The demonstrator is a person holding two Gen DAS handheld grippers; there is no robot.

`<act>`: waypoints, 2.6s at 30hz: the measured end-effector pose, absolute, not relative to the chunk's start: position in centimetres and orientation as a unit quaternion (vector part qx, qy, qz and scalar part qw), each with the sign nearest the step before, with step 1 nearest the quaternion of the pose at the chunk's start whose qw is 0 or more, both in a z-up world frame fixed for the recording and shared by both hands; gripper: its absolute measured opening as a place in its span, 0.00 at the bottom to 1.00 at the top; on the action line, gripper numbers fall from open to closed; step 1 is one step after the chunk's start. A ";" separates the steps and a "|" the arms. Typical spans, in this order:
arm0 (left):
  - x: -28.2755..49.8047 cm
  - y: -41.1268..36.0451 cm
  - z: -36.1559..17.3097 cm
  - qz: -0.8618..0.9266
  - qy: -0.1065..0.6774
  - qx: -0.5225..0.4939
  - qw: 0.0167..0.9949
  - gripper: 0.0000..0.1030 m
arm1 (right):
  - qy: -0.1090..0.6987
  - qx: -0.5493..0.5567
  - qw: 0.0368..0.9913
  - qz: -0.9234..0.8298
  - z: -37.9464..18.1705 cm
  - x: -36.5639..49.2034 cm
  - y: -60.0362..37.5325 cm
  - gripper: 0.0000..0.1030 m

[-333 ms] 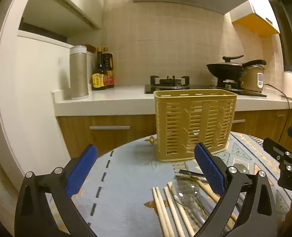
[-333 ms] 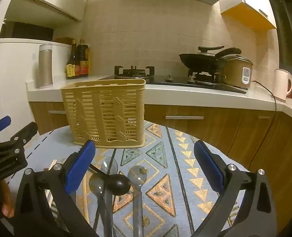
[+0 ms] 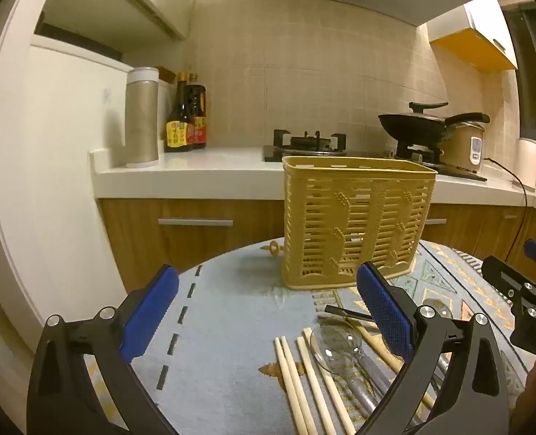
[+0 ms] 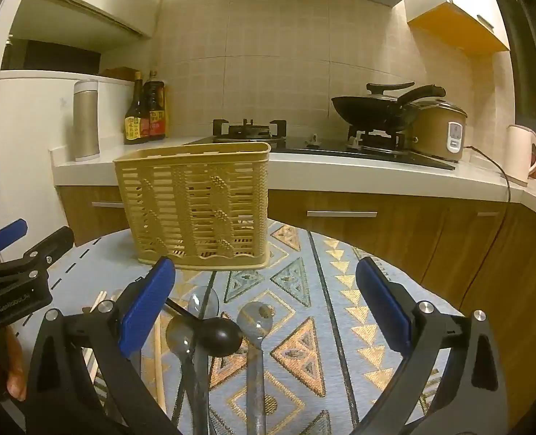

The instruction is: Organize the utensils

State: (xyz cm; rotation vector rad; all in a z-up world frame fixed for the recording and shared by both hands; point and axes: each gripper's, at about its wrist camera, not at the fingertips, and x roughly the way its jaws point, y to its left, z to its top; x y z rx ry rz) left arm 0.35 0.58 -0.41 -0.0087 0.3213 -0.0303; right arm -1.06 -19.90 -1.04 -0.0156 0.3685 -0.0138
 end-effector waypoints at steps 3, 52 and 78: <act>0.6 0.7 -0.4 -0.015 0.164 -0.010 0.986 0.93 | 0.182 -0.009 0.983 -0.004 -1.1 -1.2 -20.0 0.93; 1.0 3.7 -0.5 -0.025 0.176 -0.078 0.981 0.93 | 0.190 -0.012 0.982 0.005 -1.7 -1.0 -19.7 0.93; 0.7 3.2 -0.4 -0.022 0.168 -0.070 0.983 0.93 | 0.192 -0.012 0.981 -0.002 -1.5 -1.0 -19.8 0.93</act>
